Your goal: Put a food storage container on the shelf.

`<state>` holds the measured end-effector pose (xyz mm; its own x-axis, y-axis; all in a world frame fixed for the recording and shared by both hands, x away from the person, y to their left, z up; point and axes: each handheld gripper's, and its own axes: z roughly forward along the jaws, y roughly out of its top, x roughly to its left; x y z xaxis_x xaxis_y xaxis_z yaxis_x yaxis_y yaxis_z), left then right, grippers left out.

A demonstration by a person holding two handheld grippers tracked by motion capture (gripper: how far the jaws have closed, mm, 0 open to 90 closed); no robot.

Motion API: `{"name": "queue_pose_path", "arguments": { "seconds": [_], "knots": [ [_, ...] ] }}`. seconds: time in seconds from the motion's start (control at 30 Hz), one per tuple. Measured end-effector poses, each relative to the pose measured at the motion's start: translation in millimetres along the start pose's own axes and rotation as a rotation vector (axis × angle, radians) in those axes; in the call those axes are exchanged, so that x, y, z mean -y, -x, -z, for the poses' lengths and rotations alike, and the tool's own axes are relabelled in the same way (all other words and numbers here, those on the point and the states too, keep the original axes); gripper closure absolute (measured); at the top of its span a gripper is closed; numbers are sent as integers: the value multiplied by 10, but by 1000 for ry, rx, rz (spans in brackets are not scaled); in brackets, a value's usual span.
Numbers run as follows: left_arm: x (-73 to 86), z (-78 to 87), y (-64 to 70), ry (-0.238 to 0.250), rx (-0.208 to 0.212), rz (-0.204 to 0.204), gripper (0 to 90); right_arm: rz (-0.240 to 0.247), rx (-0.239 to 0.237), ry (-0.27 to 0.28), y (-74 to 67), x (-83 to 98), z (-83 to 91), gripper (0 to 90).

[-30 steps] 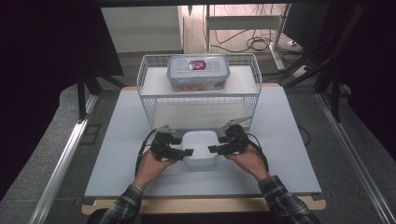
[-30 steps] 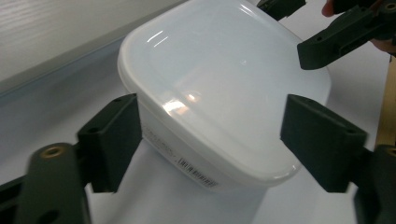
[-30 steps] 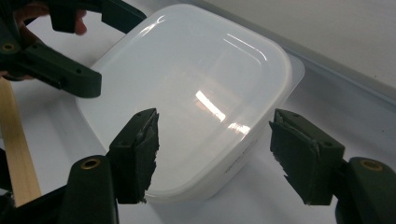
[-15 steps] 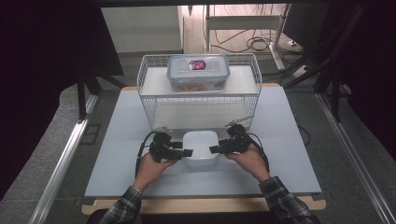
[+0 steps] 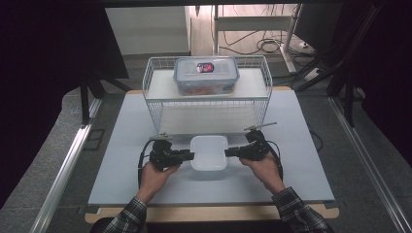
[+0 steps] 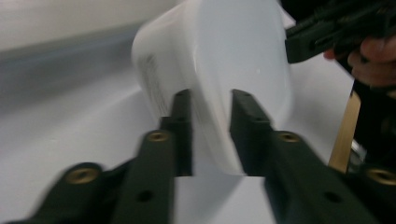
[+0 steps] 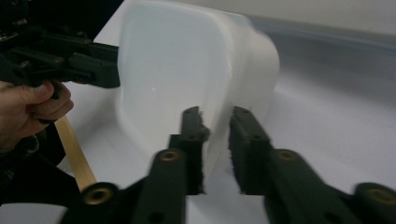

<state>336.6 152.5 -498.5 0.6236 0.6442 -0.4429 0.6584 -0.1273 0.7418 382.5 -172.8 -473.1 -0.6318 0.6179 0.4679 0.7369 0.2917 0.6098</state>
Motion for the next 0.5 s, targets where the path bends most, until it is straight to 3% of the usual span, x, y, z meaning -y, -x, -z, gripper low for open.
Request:
{"name": "queue_pose_path", "arguments": {
  "seconds": [0.03,0.07,0.17,0.3,0.5],
  "knots": [
    [4,4,3,7,-13,-13,795,17,11,9,-14,3,21,787],
    [6,0,15,9,-31,-24,795,44,26,4,-35,8,10,788],
    [23,2,-1,16,-29,-3,794,78,63,40,-87,30,-11,789],
    [24,17,29,28,-48,-14,793,98,66,69,-89,60,-21,789],
    [-21,115,46,70,-29,-26,794,143,42,131,-134,51,42,792]
  ]
}}
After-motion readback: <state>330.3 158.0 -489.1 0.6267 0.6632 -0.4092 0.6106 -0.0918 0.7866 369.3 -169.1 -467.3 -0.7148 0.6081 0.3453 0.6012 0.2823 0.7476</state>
